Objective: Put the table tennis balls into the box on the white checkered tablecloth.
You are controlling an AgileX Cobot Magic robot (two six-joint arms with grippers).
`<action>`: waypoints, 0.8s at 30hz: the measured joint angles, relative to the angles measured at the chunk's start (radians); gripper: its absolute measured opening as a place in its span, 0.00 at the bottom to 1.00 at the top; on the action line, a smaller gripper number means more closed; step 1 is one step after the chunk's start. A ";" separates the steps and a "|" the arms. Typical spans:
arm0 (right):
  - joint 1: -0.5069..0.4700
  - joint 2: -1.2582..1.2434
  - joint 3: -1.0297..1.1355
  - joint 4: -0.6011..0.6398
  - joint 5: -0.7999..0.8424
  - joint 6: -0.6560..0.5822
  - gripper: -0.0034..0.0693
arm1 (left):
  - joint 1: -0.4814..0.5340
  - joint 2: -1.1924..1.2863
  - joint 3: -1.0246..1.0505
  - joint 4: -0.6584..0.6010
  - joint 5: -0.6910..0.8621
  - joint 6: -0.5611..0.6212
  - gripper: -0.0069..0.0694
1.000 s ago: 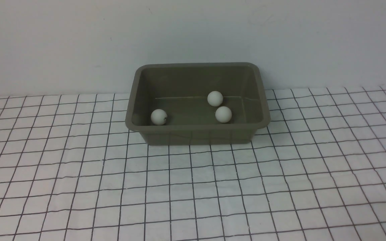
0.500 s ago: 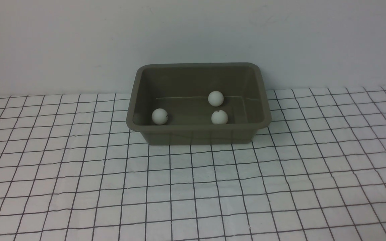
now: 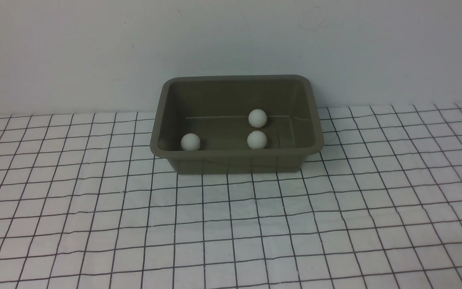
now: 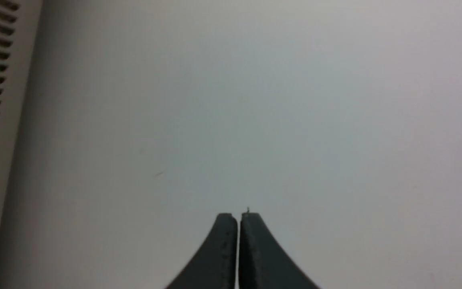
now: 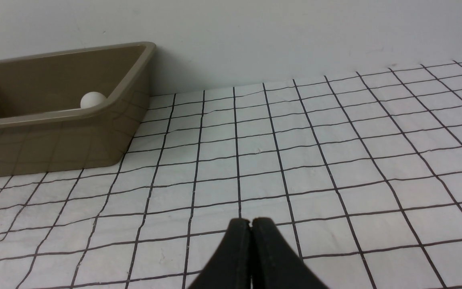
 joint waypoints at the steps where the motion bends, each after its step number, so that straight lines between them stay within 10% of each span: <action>1: 0.000 0.000 0.000 0.000 0.000 0.000 0.03 | 0.014 0.000 0.001 0.039 -0.034 -0.029 0.09; 10: 0.000 0.000 0.000 0.000 0.000 0.000 0.03 | 0.032 0.000 -0.009 0.120 -0.103 -0.251 0.09; 14: 0.000 0.000 0.000 0.000 0.000 0.000 0.03 | 0.032 0.000 -0.009 -0.061 -0.074 -0.189 0.09; 24: 0.000 0.000 0.000 0.000 0.000 0.000 0.03 | 0.032 0.000 -0.009 -0.881 0.051 0.828 0.09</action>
